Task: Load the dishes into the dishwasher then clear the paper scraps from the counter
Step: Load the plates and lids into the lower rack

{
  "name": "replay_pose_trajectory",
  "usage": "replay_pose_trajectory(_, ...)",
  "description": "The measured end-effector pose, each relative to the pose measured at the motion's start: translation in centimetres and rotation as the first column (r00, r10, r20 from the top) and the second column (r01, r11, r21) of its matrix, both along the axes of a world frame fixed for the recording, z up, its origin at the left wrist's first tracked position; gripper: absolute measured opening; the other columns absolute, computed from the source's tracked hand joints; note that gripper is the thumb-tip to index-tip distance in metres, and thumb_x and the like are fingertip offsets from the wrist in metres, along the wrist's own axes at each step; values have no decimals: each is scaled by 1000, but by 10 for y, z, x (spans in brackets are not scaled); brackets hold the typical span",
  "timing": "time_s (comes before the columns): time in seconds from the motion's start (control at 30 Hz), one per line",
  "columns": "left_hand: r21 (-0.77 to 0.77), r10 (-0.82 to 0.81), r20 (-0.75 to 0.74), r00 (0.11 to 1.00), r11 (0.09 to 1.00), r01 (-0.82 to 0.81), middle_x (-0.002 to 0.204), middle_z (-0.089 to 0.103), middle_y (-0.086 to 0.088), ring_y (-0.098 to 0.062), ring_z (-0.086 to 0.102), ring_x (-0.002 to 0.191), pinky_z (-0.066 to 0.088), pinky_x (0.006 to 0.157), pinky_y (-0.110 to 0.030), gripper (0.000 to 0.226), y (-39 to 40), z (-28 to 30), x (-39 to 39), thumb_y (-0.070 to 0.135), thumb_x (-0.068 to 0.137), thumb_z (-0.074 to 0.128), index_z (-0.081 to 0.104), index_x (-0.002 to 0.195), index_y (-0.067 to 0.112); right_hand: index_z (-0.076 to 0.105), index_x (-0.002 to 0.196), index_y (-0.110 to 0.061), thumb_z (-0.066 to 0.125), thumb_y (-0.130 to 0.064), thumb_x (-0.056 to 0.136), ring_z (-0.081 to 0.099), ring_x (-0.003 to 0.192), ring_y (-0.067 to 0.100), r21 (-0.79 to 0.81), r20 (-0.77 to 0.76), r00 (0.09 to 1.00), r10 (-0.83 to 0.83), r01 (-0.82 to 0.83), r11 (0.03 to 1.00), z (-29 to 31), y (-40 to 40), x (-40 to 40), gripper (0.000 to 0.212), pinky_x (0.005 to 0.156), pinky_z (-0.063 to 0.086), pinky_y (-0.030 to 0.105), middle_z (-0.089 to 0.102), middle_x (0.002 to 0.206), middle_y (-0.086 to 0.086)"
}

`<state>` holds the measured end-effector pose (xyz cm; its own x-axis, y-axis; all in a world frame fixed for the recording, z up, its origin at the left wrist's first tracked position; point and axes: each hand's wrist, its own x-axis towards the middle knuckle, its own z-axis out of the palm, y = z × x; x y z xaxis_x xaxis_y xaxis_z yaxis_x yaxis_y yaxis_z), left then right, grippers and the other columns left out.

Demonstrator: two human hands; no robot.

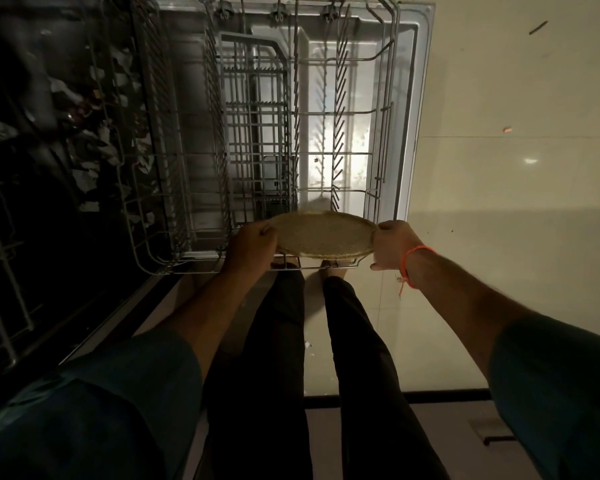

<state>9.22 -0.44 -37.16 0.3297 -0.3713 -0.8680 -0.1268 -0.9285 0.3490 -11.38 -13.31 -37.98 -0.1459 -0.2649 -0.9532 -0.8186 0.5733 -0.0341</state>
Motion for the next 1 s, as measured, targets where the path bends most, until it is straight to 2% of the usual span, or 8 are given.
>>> replay_pose_trajectory(0.13, 31, 11, -19, 1000, 999, -11, 95, 68, -21, -38, 66, 86, 58, 76, -47, 30, 0, -2, 0, 22, 106, 43, 71, 105, 14, 61, 124, -1, 43, -3, 97, 53, 59, 18, 46, -4, 998, -64, 65, 997, -1, -4, 2, 33, 82, 61, 47, 54, 76, 6)
replay_pose_trajectory(0.23, 55, 1, -57, 998, 998, 3, 106, 67, -26, -41, 67, 90, 58, 83, -54, 31, 1, -2, -3, 22, 107, 41, 65, 127, 17, 59, 125, -8, 44, -1, 97, 55, 59, 18, 50, -4, 996, -87, 87, 995, -1, -5, 3, 32, 80, 62, 45, 56, 76, 7)
replay_pose_trajectory(0.43, 92, -4, -64, 998, 996, 10, 104, 69, -19, -32, 66, 89, 60, 84, -47, 36, -1, -16, 1, 18, 102, 45, 65, 132, 13, 60, 116, -8, 43, -3, 92, 55, 39, 13, 109, -40, 997, -67, 71, 991, -10, -3, 3, 30, 86, 57, 62, 56, 71, 6)
replay_pose_trajectory(0.57, 87, 12, -48, 999, 996, -7, 84, 62, -14, -21, 58, 69, 49, 63, -31, 36, -2, -16, 1, 15, 100, 46, 66, 129, 12, 59, 124, -9, 42, -5, 92, 54, 32, 10, 123, -52, 996, -70, 76, 989, -12, 0, 2, 37, 88, 54, 66, 56, 74, 6)
replay_pose_trajectory(0.67, 83, -5, -63, 998, 996, 10, 85, 61, -9, -19, 57, 66, 42, 57, -27, 40, 1, -15, 1, 15, 101, 45, 60, 139, 15, 55, 134, -11, 43, -6, 93, 59, 45, 16, 118, -44, 997, -70, 74, 990, -11, 2, 1, 43, 86, 57, 63, 60, 79, 9)
replay_pose_trajectory(0.8, 99, 46, -127, 991, 994, -33, 114, 63, -13, -26, 68, 90, 54, 68, -35, 49, 1, -17, 1, 17, 102, 49, 45, 151, 20, 33, 155, -21, 51, -5, 97, 62, 62, 18, 83, 28, 992, -119, 116, 990, -7, 0, 5, 63, 68, 60, 38, 64, 108, 15)
replay_pose_trajectory(0.93, 120, 69, -147, 987, 991, -52, 125, 61, -11, -27, 69, 98, 60, 84, -44, 50, -1, -16, 1, 20, 102, 49, 43, 151, 27, 36, 153, -23, 53, -6, 98, 67, 68, 18, 41, 61, 993, -102, 100, 994, -8, 0, 6, 61, 60, 58, 31, 65, 126, 16)
replay_pose_trajectory(1.0, 103, 40, -138, 990, 994, -26, 124, 59, -6, -18, 65, 90, 58, 80, -37, 52, -2, -15, 1, 21, 103, 50, 39, 154, 28, 37, 153, -25, 55, -11, 97, 69, 82, 21, -1, 66, 998, -26, 26, 1000, -8, 2, 5, 60, 66, 58, 31, 61, 135, 15)
